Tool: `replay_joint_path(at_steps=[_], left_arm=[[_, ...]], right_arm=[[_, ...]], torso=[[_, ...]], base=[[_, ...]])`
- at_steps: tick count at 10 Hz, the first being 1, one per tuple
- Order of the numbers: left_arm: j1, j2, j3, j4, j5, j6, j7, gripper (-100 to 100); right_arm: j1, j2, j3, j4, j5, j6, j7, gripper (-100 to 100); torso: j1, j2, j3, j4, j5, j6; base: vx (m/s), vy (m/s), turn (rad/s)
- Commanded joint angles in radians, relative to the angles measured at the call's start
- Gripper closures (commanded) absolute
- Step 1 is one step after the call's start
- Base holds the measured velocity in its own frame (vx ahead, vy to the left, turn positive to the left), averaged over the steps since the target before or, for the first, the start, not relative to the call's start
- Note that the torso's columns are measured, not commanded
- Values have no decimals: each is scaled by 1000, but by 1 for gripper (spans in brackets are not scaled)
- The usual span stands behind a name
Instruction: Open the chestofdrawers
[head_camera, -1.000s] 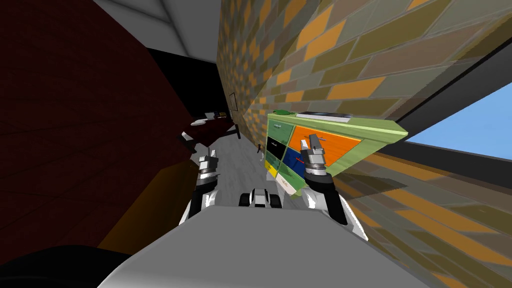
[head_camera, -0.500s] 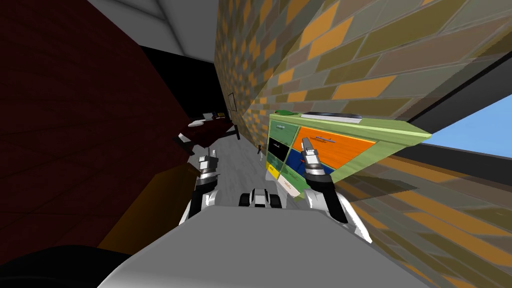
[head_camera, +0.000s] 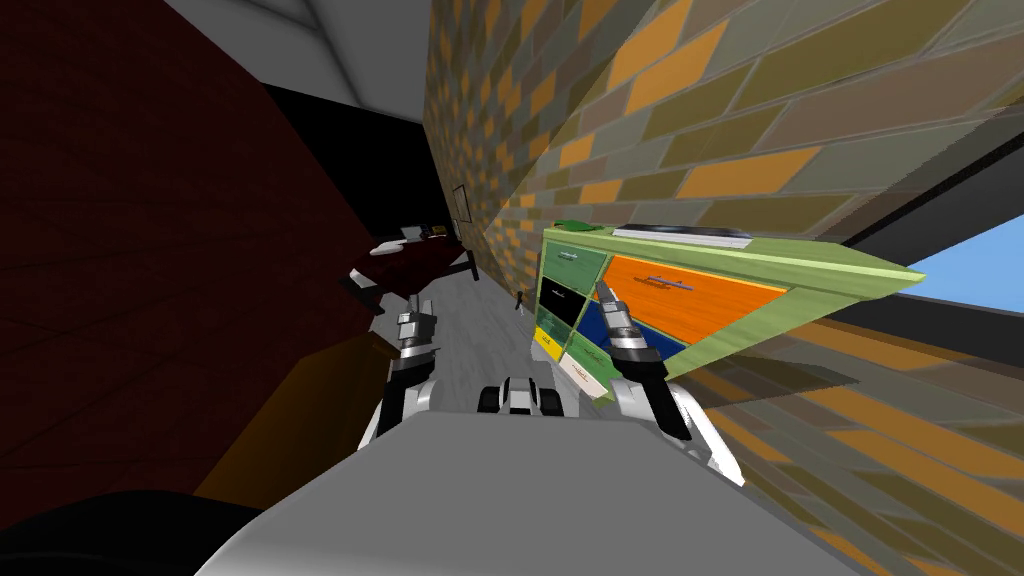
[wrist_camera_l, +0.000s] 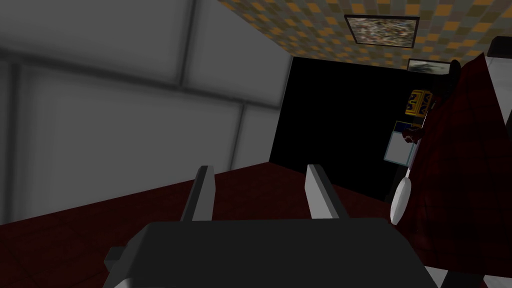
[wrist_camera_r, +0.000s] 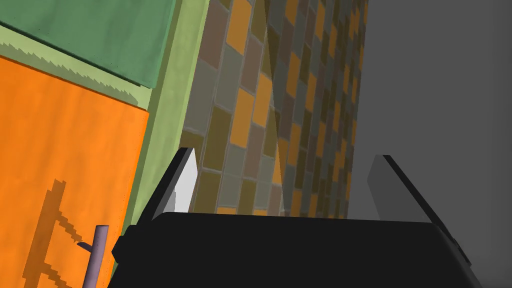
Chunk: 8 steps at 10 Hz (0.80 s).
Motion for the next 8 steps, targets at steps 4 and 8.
replay_joint_path(at_steps=[4,8], left_arm=[[0,0,0,0,0,0,0,0],[0,0,0,0,0,0,0,0]], right_arm=[[3,-15,-43,39,100,80,154,-100],[3,-25,-69,68,162,132,259,-100]], torso=[[0,-1,-1,0,0,0],[-1,0,0,0,0,0]], base=[[77,97,-53],[70,93,-53]])
